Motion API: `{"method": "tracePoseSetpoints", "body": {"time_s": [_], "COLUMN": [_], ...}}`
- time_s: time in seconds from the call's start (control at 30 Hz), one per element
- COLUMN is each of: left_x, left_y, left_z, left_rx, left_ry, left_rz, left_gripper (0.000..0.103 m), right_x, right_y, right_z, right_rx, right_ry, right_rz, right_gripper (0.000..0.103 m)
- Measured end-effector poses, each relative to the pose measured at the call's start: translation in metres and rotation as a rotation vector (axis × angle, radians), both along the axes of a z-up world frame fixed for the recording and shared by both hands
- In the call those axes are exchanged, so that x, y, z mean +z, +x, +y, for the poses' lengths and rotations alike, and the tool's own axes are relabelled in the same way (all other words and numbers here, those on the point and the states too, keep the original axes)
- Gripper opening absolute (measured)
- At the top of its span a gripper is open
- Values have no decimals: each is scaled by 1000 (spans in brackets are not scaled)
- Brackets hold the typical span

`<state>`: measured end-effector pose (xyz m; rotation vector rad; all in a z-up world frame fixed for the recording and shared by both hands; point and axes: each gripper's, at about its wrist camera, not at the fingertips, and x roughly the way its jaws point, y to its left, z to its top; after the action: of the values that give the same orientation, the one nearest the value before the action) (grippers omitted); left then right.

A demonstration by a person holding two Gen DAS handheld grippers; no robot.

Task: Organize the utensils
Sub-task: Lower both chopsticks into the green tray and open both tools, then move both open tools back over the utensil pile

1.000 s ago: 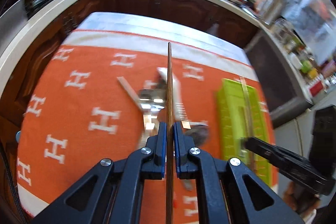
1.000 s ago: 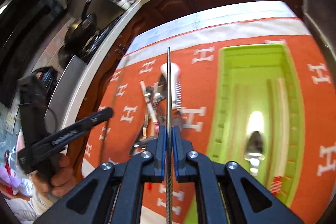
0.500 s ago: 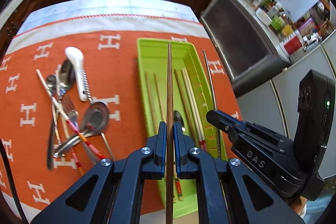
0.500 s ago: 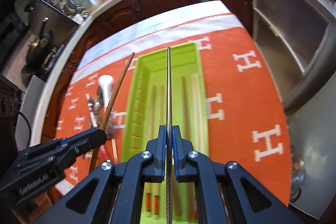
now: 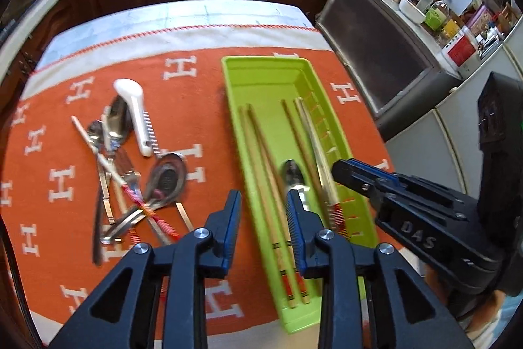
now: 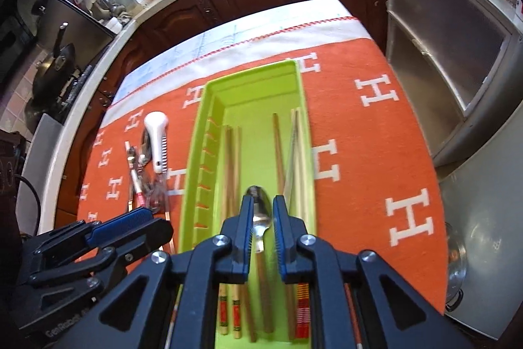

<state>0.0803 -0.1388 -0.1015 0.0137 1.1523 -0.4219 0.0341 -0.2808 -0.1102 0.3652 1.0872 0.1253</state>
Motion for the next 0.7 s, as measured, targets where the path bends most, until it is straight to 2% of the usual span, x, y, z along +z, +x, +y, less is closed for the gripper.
{"method": "tracePoseSetpoints", "body": {"time_s": [0.23, 0.47, 0.7], "left_x": [10, 22, 23], "left_y": [-10, -17, -19], "left_z": [34, 77, 108], "left_rx": [74, 177, 240], "left_ry": [80, 106, 131], "left_rz": [-81, -131, -157], "left_gripper": [29, 36, 36], "right_x": [10, 15, 21], "right_y": [-8, -11, -9], "right_z": [22, 54, 82], "right_rx": [58, 131, 196], "right_ry": [16, 30, 27], "right_rz": [-33, -51, -69], "right_gripper": [12, 12, 12]}}
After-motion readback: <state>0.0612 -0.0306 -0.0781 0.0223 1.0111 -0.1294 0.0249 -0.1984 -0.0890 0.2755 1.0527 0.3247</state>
